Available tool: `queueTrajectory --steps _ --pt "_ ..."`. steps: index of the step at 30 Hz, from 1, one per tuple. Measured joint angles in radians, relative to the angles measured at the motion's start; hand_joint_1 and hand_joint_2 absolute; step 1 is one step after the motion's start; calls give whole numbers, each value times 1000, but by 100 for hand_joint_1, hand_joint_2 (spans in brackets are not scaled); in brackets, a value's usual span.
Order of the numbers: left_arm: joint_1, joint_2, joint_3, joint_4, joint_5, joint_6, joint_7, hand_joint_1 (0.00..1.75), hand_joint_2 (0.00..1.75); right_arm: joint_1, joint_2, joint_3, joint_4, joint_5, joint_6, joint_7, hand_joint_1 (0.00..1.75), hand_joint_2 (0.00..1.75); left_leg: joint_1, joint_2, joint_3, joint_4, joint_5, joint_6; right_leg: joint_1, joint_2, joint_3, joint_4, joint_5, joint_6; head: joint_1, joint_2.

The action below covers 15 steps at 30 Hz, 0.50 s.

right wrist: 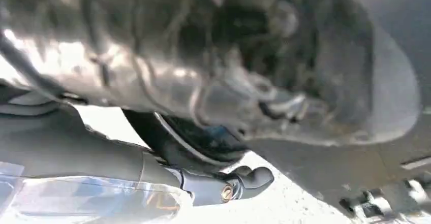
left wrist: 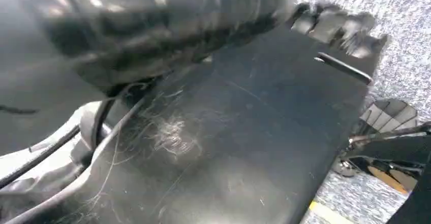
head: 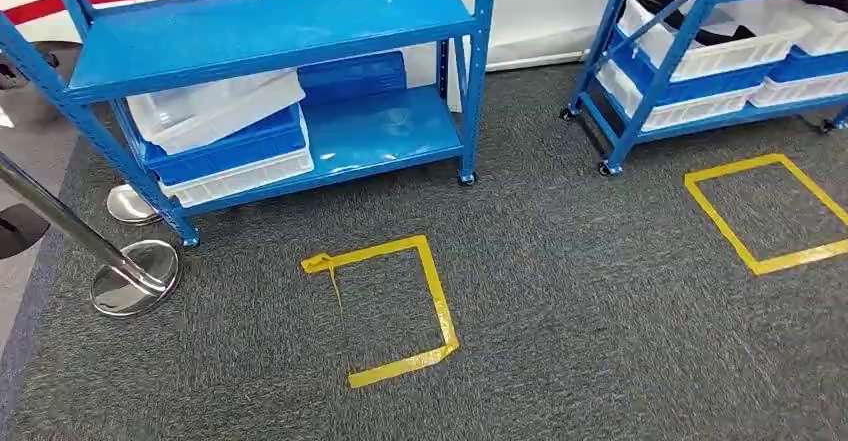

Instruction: Take the parts from the cabinet and place them on the table.

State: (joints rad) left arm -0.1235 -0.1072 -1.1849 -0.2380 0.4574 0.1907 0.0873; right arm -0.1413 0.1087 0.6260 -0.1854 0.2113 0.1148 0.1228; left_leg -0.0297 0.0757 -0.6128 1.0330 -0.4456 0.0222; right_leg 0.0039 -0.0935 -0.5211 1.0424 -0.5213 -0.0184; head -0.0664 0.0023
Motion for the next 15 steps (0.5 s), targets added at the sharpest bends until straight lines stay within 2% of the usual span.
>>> queueTrajectory --steps 3,4,5,6,7,8,9,10,11,12,13,14,15 --pt "-1 -5 -2 0 -1 -1 -3 0 0 -1 0 0 0 0 0 1 0 0 1 -35 -5 0 -1 12 -1 -32 10 -9 -5 11 4 0" --pt "-2 -7 -6 0 0 -2 -3 0 0 -2 0 0 0 0 0 1 0 0 12 -49 6 -14 5 20 0 -29 14 -6 -14 21 3 0" --pt "-2 -9 -10 0 0 -2 -4 0 0 -2 0 0 0 0 1 1 0 0 13 -58 13 -20 5 23 -4 32 9 18 -29 26 7 0" --pt "-3 -10 -12 0 0 -2 -3 0 0 -2 0 -1 0 0 1 0 0 0 15 -67 15 -21 6 29 -6 68 -20 78 -63 26 12 0" --pt "-5 -11 -15 0 0 -2 -3 0 0 -3 0 -1 0 0 1 0 0 0 15 -76 15 -21 4 33 -6 82 -62 161 -101 27 13 0" --pt "-5 -12 -16 0 0 -2 -3 0 0 -4 0 -1 0 0 0 -1 0 0 15 -89 16 -21 4 34 -6 85 -104 238 -129 28 12 0" --pt "-5 -14 -17 0 0 -2 -4 0 0 -4 -1 -6 0 0 0 -1 0 0 14 -103 16 -20 3 35 -6 86 -137 292 -140 29 12 0" --pt "-5 -14 -18 0 0 -2 -4 0 0 -5 -1 -9 0 0 0 -1 0 0 14 -119 18 -20 3 34 -6 87 -150 303 -124 28 12 0" --pt "-5 -15 -18 0 0 -2 -4 0 0 -5 -2 -11 0 0 0 -1 0 0 15 -136 22 -20 2 33 -6 89 -140 265 -84 27 13 0" --pt "-5 -16 -19 0 0 -2 -4 0 0 -5 -2 -13 0 0 0 0 0 0 15 -151 26 -19 0 31 -7 94 -115 200 -36 24 12 0" --pt "-6 -18 -21 0 0 -2 -4 0 0 -3 -1 -15 0 0 0 -1 0 0 17 -168 32 -17 -3 29 -9 112 -76 102 25 22 13 0" --pt "-6 -19 -24 0 0 -2 -4 0 0 0 -1 -18 0 0 1 -1 0 0 19 -180 32 -15 -7 25 -12 155 -53 28 52 20 13 0" --pt "-10 -19 -26 0 0 -3 -4 0 0 1 -1 -20 0 0 2 -1 0 0 12 -191 27 -4 -11 20 -14 173 -41 4 41 21 12 0"
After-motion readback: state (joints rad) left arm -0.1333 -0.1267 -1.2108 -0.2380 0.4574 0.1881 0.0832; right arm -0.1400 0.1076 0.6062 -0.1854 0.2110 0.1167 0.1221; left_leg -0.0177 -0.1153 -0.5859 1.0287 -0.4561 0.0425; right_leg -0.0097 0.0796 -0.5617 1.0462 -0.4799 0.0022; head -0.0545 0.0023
